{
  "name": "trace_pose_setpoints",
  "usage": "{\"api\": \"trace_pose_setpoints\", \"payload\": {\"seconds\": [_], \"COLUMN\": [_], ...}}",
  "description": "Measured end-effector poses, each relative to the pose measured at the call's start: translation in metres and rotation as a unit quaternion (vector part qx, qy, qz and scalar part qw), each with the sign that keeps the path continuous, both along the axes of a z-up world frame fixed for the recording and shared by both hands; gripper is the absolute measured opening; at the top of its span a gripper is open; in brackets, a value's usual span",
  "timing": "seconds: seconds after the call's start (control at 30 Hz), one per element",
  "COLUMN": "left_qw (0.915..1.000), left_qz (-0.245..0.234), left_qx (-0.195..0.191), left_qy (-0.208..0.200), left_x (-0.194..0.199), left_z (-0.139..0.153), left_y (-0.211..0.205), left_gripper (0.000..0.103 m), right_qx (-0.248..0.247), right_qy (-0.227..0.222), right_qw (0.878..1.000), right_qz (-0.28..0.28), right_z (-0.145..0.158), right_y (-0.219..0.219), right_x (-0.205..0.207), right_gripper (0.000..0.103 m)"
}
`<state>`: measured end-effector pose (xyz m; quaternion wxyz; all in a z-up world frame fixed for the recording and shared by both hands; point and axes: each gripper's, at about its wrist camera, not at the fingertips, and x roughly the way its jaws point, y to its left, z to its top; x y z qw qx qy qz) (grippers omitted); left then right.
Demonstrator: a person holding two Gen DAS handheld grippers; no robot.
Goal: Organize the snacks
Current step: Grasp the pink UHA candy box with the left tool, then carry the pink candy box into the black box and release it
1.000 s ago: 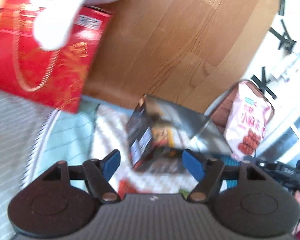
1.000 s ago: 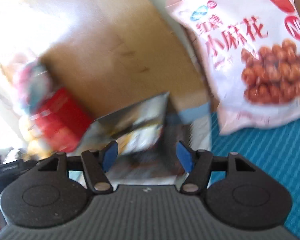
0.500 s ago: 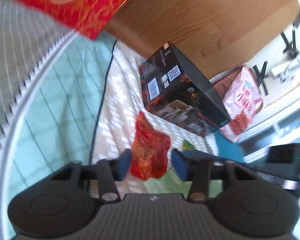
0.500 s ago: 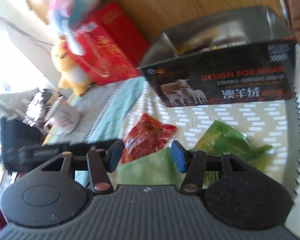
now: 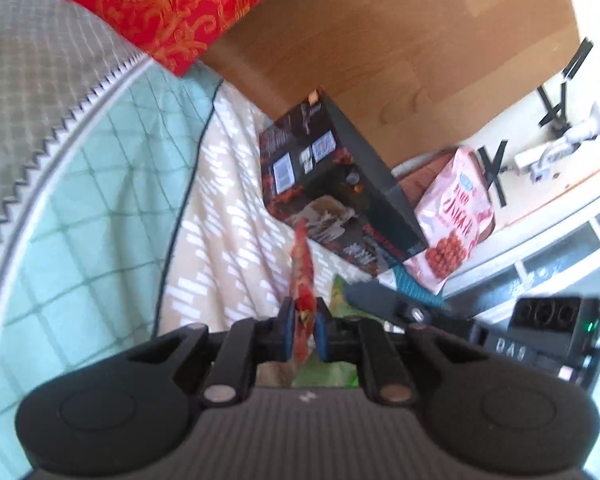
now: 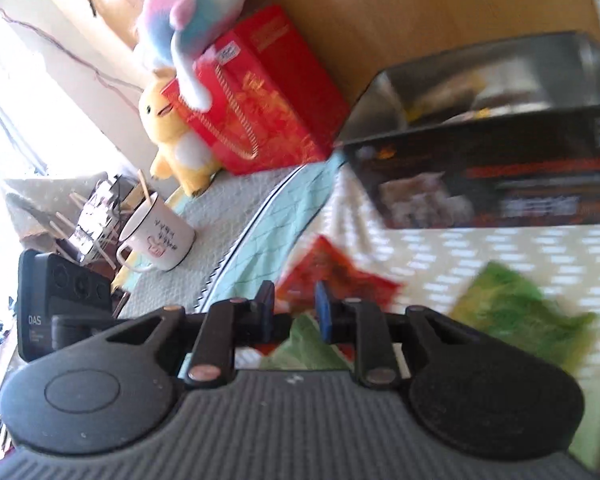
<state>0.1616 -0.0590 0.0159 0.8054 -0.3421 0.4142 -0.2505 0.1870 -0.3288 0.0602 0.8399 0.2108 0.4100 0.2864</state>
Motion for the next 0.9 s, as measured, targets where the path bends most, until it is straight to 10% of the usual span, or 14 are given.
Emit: {"api": "trace_pose_setpoints", "payload": {"seconds": [0.13,0.33,0.5,0.67,0.9], "left_qw": [0.998,0.9988,0.9979,0.9758,0.9629], "left_qz": [0.025,0.042,-0.055,-0.173,-0.196], "left_qx": [0.058,0.027,0.012,0.102,0.165], "left_qy": [0.007,0.006,-0.03,-0.087,-0.084], "left_x": [-0.011,-0.047,-0.077,-0.107,-0.121], "left_z": [0.004,0.01,0.034,0.041,0.014], "left_y": [0.018,0.039,-0.009,-0.088,-0.127], "left_gripper": [0.018,0.022,0.028,0.051,0.044], "right_qx": [-0.024,-0.07,-0.1,-0.194,-0.193], "right_qy": [-0.025,-0.032,-0.062,-0.126,-0.13], "right_qw": [0.999,0.997,0.993,0.972,0.972], "right_qz": [0.009,0.021,0.018,0.028,0.013], "right_z": [0.007,0.003,0.001,-0.007,-0.037], "right_y": [-0.024,-0.049,-0.064,-0.074,-0.081], "right_x": [-0.032,-0.086,-0.136,-0.174,-0.172], "right_gripper": [0.038,0.04,0.049,0.067,0.053]}}
